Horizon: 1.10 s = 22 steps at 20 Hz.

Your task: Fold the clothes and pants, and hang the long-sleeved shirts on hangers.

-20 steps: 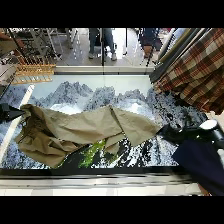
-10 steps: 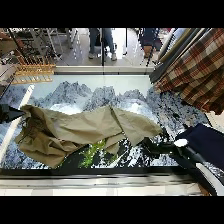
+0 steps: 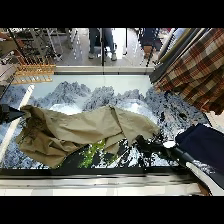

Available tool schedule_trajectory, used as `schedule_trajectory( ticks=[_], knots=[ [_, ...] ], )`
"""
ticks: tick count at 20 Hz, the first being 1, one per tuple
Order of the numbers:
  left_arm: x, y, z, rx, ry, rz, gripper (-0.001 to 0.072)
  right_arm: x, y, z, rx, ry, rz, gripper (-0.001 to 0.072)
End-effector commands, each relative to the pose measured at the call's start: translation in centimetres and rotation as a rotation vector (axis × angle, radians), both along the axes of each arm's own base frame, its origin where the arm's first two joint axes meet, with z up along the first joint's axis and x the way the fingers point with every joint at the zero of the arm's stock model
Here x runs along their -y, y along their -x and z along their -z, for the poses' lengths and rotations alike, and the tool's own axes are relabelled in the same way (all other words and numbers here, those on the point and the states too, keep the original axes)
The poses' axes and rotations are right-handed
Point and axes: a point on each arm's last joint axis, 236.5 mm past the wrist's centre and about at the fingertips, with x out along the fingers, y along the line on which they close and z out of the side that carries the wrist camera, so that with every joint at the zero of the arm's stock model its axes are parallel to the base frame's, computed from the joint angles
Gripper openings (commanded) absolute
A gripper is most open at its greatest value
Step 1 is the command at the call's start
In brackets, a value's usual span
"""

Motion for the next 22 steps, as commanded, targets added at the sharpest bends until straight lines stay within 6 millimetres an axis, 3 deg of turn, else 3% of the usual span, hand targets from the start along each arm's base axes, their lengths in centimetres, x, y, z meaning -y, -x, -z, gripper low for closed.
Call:
schedule_trajectory(
  ticks=[1,3,4,6,8,9,11,12,14,16,18,20,22],
  knots=[
    [0.2,-0.5,-1.0,0.035,0.033,-0.009,0.0019,0.4,-2.1,-1.8,0.094,0.037,0.007,0.0016],
    [0.4,-1.3,-3.7,0.116,0.11,-0.032,0.0018,1.9,-5.2,-7.0,0.255,0.072,0.009,0.0014],
    [0.3,-1.6,-5.4,0.165,0.141,-0.045,0.0018,3.2,-6.9,-10.8,0.357,0.097,0.023,0.0013],
    [0.1,-2.1,-10.4,0.291,0.183,-0.064,0.0017,7.4,-9.7,-21.1,0.604,0.155,0.091,0.0012],
    [-0.3,-2.1,-17.1,0.442,0.167,-0.095,0.0017,11.9,-10.1,-32.7,0.844,0.225,0.178,0.0012],
    [-0.5,-1.8,-20.9,0.53,0.151,-0.114,0.0016,13.8,-9.3,-38.4,0.955,0.263,0.218,0.0012],
    [-0.4,0.0,-30.7,0.766,0.146,-0.163,0.0016,16.7,-6.2,-49.7,1.179,0.374,0.287,0.0012],
    [-0.1,1.7,-36.0,0.905,0.163,-0.181,0.0016,17.8,-4.0,-55.0,1.288,0.443,0.323,0.0012],
    [0.5,7.2,-46.3,1.201,0.218,-0.21,0.0016,19.0,0.7,-63.9,1.47,0.579,0.39,0.0012],
    [-0.2,13.4,-53.6,1.431,0.322,-0.29,0.0016,19.9,5.2,-70.2,1.598,0.743,0.464,0.0012],
    [-0.8,19.7,-58.0,1.634,0.347,-0.368,0.0016,20.2,8.6,-74.0,1.672,0.863,0.521,0.0012],
    [0.0,24.9,-60.7,1.82,0.247,-0.435,0.0017,20.4,10.5,-75.8,1.701,0.943,0.557,0.0012],
    [0.7,27.9,-61.9,1.91,0.095,-0.54,0.0017,20.7,11.2,-76.2,1.701,0.999,0.571,0.0012]
  ],
)
